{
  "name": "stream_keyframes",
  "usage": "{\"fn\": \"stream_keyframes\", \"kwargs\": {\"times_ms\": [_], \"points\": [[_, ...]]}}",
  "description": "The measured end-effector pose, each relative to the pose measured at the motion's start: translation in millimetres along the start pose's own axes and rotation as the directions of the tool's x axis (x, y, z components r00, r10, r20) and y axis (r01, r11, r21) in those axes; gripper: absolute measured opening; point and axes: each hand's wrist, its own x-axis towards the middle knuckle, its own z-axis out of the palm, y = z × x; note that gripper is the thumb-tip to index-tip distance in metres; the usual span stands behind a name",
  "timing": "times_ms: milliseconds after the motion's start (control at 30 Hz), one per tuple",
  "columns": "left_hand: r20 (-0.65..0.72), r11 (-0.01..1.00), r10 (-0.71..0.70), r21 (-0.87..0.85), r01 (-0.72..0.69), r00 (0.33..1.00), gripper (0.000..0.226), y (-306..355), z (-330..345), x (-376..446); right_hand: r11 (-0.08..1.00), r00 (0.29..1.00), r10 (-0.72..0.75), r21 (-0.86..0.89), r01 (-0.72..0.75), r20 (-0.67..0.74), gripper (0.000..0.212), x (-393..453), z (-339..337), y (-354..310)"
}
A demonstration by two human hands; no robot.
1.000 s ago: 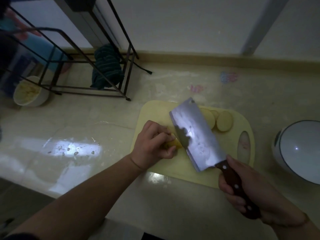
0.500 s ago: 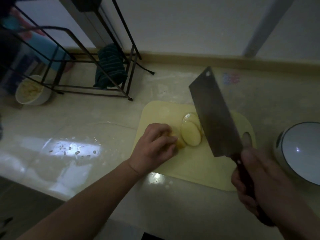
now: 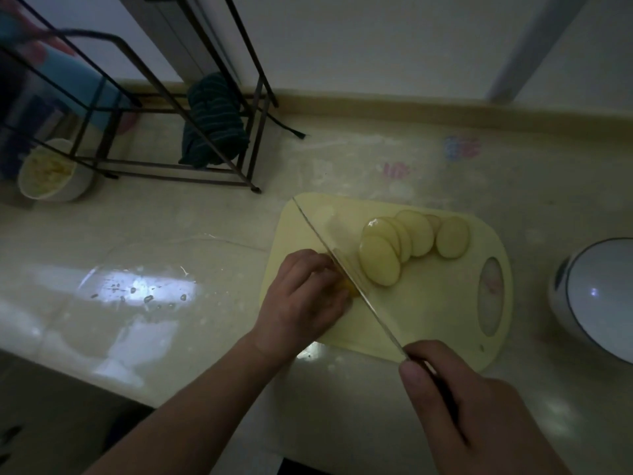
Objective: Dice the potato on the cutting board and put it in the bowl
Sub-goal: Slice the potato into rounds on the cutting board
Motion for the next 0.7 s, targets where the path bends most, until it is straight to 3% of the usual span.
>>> {"fn": "stream_keyframes", "kwargs": {"times_ms": [267,433,700], "points": [[-0.022,1.000,0.015,0.000,-0.015,1.000,0.026,0.8,-2.1,5.2,0.999,1.000,0.010,-0.047,-0.011,-0.005,0.071,1.3,1.5,1.1],[-0.025,1.000,0.017,0.016,-0.016,1.000,0.025,0.5,-2.8,6.0,0.999,1.000,0.012,-0.048,-0.013,-0.010,0.062,3.0,1.3,1.6],[-0.008,1.000,0.012,0.018,-0.012,1.000,0.022,-0.9,-1.8,6.2,0.998,0.999,0.054,-0.044,-0.054,-0.002,0.075,6.3,2.6,-0.6]]}}
